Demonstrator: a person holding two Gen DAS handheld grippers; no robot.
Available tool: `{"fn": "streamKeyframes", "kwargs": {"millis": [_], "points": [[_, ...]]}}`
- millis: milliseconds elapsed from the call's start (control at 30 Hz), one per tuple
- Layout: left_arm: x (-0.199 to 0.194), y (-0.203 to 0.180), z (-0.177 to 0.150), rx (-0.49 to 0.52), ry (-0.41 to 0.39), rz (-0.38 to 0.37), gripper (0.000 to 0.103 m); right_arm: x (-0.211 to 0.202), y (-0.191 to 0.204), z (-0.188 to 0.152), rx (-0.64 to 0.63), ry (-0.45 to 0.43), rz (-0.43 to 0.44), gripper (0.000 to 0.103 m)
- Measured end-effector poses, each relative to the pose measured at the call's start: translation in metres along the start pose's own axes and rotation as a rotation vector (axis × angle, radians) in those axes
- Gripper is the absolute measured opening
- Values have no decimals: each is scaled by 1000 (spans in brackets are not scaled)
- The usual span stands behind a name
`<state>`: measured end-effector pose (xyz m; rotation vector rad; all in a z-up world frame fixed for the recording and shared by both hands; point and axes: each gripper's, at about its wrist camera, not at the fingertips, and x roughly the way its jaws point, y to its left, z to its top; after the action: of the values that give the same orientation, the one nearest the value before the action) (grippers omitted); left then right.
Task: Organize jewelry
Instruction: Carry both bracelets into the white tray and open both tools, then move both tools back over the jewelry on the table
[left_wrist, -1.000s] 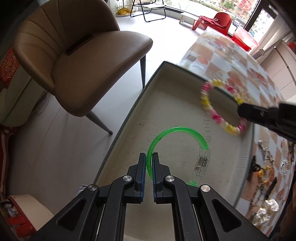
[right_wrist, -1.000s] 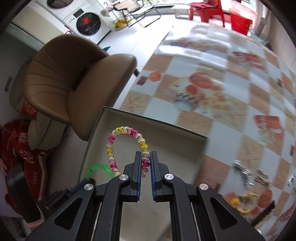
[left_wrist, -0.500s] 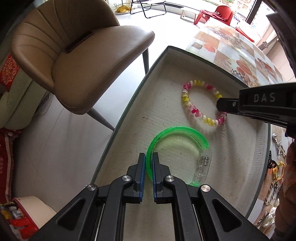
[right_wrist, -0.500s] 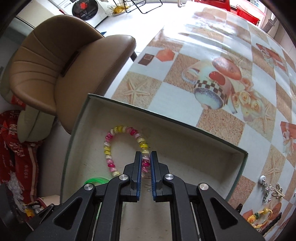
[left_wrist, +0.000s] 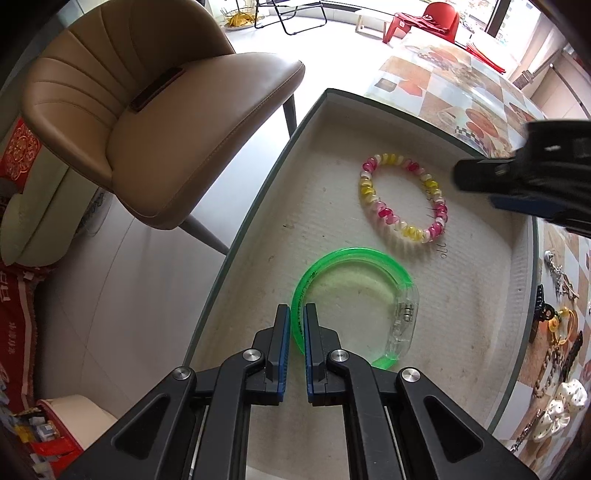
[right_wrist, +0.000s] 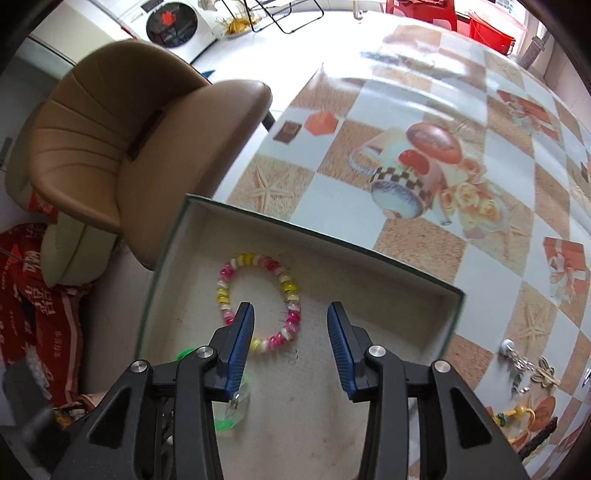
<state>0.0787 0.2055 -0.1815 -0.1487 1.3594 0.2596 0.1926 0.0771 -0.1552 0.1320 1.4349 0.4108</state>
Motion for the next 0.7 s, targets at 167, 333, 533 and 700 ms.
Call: {"fn": "streamKeyframes", "kwargs": {"millis": [167,333,533,700], "points": [[-5,-2,0,9,-2,1,10,-35,-12,-13,28,-46,3,49],[-13,-7,-2,14,-18,0,10,-63,-20,-35,49,-72,-13,52],[-31,-16,-5,40,-82,68,103,-90,-37,-61,96,-88,-24,57],[-38,-22,-6,80,-69,54,103,-103,-51,-78,137,-99,-38,63]]}}
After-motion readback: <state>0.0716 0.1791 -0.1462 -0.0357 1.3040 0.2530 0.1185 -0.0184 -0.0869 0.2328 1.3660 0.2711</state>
